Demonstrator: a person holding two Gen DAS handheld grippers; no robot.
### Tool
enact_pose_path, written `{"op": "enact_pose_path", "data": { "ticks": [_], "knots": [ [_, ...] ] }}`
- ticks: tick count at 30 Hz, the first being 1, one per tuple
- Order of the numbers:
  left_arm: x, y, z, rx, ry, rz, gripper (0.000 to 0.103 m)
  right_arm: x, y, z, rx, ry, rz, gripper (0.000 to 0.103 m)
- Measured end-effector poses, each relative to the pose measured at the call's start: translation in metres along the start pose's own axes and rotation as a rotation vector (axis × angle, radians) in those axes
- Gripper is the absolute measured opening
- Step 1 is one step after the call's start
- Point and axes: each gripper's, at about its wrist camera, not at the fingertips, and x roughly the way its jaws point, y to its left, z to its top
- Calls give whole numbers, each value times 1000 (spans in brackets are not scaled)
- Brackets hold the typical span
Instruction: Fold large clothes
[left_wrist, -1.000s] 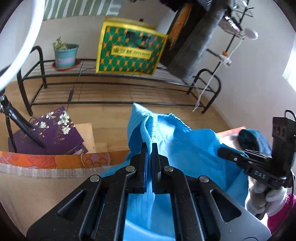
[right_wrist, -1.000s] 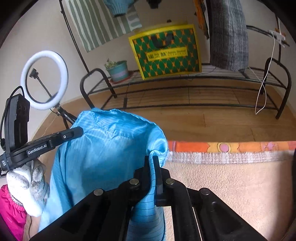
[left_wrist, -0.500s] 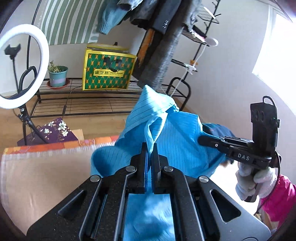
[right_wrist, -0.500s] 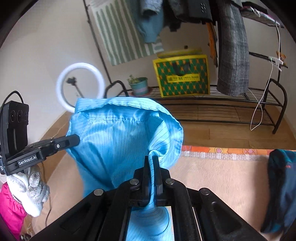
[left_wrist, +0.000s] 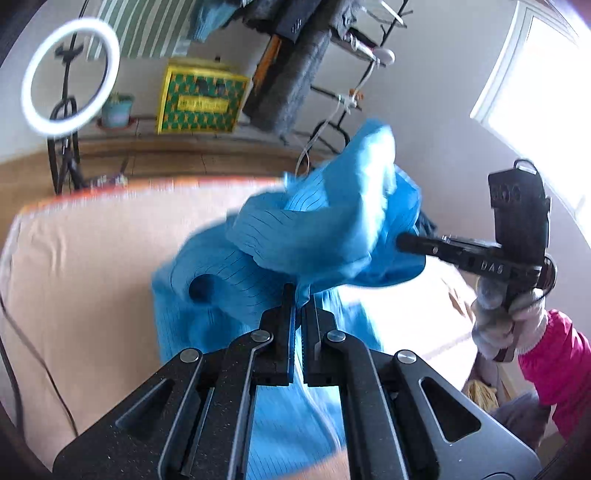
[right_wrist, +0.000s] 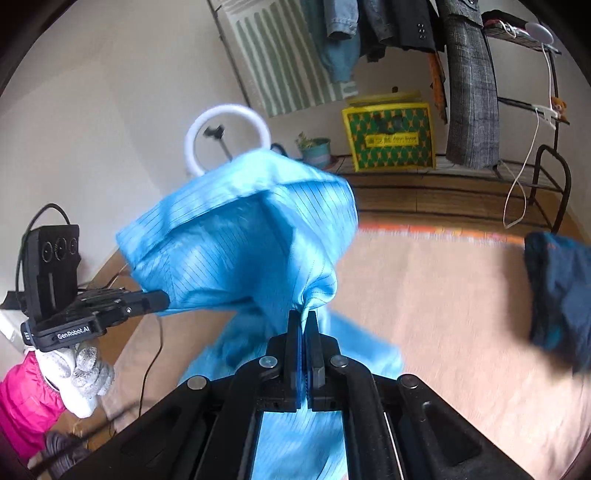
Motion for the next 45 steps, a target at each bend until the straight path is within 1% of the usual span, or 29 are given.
{"op": "enact_pose_path", "data": {
  "ticks": [2,5,8,11,12,14,16,17,19,23,26,29,31,33,35,38,40,43,44,45],
  "knots": [
    [-1,-4,-27,-7,36,5,0,-5,6,-21,10,18,12,0],
    [1,-8,-58,-5,93,10,0,-10,13,-55,0,54,9,0],
    [-1,-10,-86,-8,145,46,0,-13,17,-84,-11,95,10,0],
    [-11,-8,-113,5,185,63,0,-20,16,-108,0,117,11,2],
    [-17,-9,-121,16,199,68,0,-24,16,-114,-1,121,6,5],
    [-30,-11,-136,40,229,74,0,-32,16,-125,-10,133,-12,7],
    [-51,-15,-149,62,219,82,1,-48,18,-131,-20,115,-18,26],
    [-64,-17,-153,67,208,80,1,-57,19,-133,-24,100,-19,28],
    [-94,-20,-156,74,169,92,2,-81,22,-134,-33,60,-22,29],
    [-159,-39,-149,63,52,104,3,-135,31,-131,-34,-32,-17,30],
    [-219,-63,-135,67,-52,113,3,-180,51,-128,-82,-113,-34,30],
    [-267,-82,-112,81,-136,117,3,-223,70,-118,-129,-197,-55,31],
    [-295,-94,-102,94,-176,121,11,-253,84,-113,-155,-258,-57,33],
    [-322,-105,-90,91,-227,129,30,-276,94,-106,-177,-304,-67,34],
    [-341,-114,-80,91,-255,128,31,-295,102,-99,-195,-343,-77,34],
    [-367,-126,-68,109,-285,122,31,-319,109,-94,-208,-380,-76,36],
    [-379,-129,-59,92,-292,107,31,-331,110,-90,-203,-400,-82,42],
    [-396,-131,-48,71,-314,88,32,-343,107,-85,-186,-425,-75,43],
    [-399,-130,-44,73,-316,89,35,-346,106,-84,-183,-431,-82,43],
    [-399,-128,-40,72,-316,90,44,-349,106,-83,-191,-435,-88,45]
  ]
}}
